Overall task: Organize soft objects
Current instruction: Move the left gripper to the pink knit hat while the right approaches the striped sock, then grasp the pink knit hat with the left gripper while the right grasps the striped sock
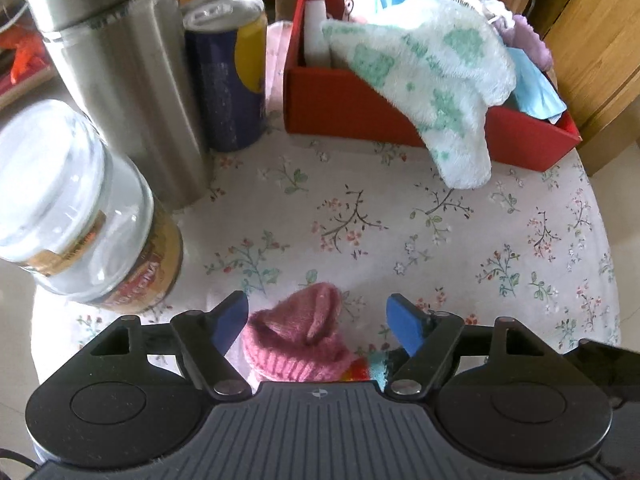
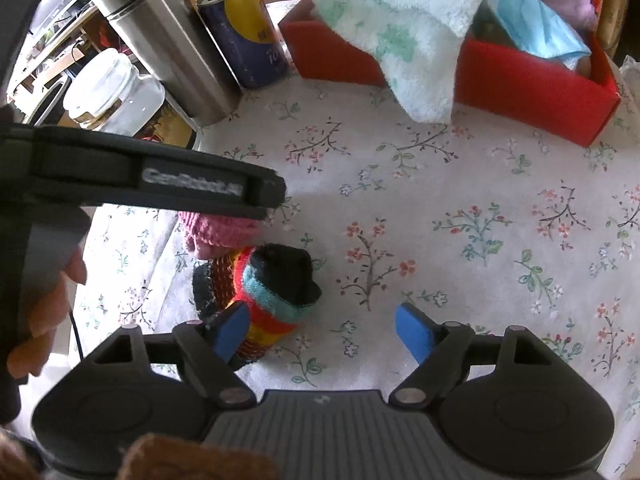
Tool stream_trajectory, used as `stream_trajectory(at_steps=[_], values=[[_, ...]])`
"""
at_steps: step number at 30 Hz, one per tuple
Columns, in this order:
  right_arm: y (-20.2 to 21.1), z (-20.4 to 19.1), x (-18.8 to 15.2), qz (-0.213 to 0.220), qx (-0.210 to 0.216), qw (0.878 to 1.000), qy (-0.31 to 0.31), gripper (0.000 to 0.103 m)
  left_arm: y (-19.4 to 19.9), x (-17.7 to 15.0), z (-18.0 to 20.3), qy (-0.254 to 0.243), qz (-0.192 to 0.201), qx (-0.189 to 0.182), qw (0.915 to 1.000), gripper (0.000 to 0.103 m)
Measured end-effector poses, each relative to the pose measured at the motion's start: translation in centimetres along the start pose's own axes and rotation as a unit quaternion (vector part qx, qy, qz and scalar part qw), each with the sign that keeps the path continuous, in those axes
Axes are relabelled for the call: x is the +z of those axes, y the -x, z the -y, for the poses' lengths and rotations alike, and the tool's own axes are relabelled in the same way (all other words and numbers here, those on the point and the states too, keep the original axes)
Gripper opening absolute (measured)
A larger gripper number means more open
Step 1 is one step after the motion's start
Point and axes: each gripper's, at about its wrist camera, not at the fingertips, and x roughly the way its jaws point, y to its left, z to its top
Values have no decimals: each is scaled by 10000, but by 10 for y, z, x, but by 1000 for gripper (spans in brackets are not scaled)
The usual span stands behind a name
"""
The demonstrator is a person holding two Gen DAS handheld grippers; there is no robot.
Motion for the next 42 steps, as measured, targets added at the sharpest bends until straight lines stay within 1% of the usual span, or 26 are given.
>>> stream_trajectory(at_steps=[3,6,8,11,13,15,17,19,21,24,29,37,42], values=[[-6,-8,0,-47,-69,9999,99,55,-4,0,4,-71,-3,34,10000,75],[-14,-14,-3,-92,-165,9996,187,55,-10,-2,6,-144,-64,227,9996,75],[-18,-15,-5,-114,-199,9996,190,55,-11,-3,4,-160,-78,268,9995,73],[-23,-17,-6,-74,-259,9994,202,55,-13,-4,2,-55,-85,287,9995,63],[-22,-21,-8,68,-269,9990,355,55,-14,-4,1,-53,-107,434,9990,49],[-23,-24,-9,138,-246,9985,475,50,-16,-4,0,-48,-150,514,9986,45],[-23,-26,-10,183,-285,9977,592,47,-16,-4,0,-52,-154,548,9984,42],[-22,-31,-13,219,-298,9960,816,41,-16,-4,2,-93,-154,596,9981,37],[-20,-32,-13,173,-135,9958,884,24,-15,-4,3,-98,-166,629,9978,33],[-17,-27,-15,155,-11,9958,902,12,-12,-6,5,-98,-221,618,9978,32],[-8,-11,-14,49,331,9973,658,0,-5,-10,4,-72,-216,558,9982,30],[-1,-12,-21,69,414,9967,691,0,-1,-15,0,3,-238,576,9981,30],[-3,-11,-14,120,505,9965,653,0,6,-14,-2,93,-134,483,9987,30]])
